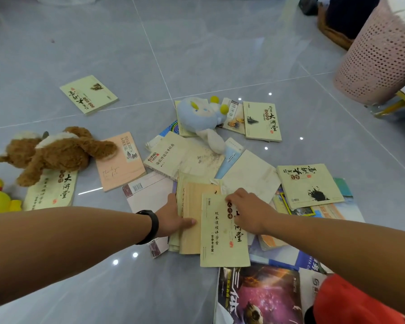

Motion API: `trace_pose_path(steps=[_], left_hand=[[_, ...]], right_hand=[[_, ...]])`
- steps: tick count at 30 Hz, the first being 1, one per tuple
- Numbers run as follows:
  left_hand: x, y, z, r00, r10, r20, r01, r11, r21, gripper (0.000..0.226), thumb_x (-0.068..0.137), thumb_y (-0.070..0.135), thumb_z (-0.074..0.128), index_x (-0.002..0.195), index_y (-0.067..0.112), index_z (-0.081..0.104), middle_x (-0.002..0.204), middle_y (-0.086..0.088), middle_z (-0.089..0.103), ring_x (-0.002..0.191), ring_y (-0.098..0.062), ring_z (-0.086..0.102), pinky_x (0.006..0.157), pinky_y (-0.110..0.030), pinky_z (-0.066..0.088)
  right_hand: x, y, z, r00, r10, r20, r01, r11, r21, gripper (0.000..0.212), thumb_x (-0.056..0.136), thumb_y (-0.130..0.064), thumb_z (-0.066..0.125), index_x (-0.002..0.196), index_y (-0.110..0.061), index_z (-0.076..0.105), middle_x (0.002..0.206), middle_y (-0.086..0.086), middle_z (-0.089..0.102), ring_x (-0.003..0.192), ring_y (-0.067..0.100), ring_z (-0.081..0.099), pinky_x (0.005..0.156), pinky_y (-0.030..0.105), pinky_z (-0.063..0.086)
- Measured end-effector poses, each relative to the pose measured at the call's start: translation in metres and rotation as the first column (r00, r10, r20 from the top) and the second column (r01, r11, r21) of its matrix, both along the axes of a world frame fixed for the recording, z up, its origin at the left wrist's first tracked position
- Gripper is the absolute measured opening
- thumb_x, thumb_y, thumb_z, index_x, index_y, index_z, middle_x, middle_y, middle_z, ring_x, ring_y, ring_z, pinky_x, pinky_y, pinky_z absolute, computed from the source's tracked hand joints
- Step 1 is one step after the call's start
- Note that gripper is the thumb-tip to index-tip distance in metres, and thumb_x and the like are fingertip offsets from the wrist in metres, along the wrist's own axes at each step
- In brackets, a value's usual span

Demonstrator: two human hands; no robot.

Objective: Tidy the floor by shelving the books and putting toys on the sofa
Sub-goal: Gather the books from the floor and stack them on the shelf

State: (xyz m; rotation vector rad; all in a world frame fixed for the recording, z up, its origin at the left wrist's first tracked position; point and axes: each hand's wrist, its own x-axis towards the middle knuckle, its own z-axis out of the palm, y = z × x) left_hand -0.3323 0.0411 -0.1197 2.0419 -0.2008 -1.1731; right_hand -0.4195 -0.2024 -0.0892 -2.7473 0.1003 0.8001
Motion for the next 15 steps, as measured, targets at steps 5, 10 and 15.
trace_pose_path(steps=[5, 10, 15], left_hand=[[0.006, 0.004, -0.002, 0.997, -0.044, -0.068, 0.049, 0.997, 0.066, 0.088, 0.085, 0.036, 0.079, 0.144, 0.023, 0.015, 0.132, 0.001, 0.053, 0.115, -0.024, 0.059, 0.089, -0.044, 0.059], [0.009, 0.004, -0.002, 0.986, 0.021, -0.168, -0.012, 0.999, 0.053, 0.091, 0.084, 0.043, 0.078, 0.147, 0.024, 0.015, 0.133, 0.002, 0.053, 0.117, -0.026, 0.06, 0.09, -0.053, 0.058], [0.009, 0.004, 0.003, 0.974, 0.077, -0.213, -0.076, 0.997, 0.014, 0.09, 0.082, 0.065, 0.067, 0.148, 0.025, 0.019, 0.135, 0.004, 0.054, 0.113, -0.021, 0.063, 0.089, -0.048, 0.059]], right_hand=[[-0.01, -0.021, -0.013, 0.99, -0.13, -0.051, 0.128, 0.991, -0.05, 0.087, 0.089, -0.046, 0.068, 0.157, -0.032, 0.015, 0.148, 0.005, 0.028, 0.129, 0.031, 0.04, 0.104, 0.046, 0.044], [-0.001, -0.014, -0.021, 0.933, -0.351, -0.08, 0.359, 0.924, 0.135, 0.037, 0.091, -0.037, 0.071, 0.113, -0.019, 0.048, 0.107, 0.002, 0.056, 0.098, 0.021, 0.056, 0.069, 0.03, 0.042], [-0.001, 0.008, -0.017, 0.808, -0.538, -0.238, 0.584, 0.683, 0.439, 0.015, 0.1, -0.026, 0.062, 0.094, -0.018, 0.05, 0.095, 0.012, 0.066, 0.083, 0.03, 0.07, 0.069, 0.036, 0.061]])
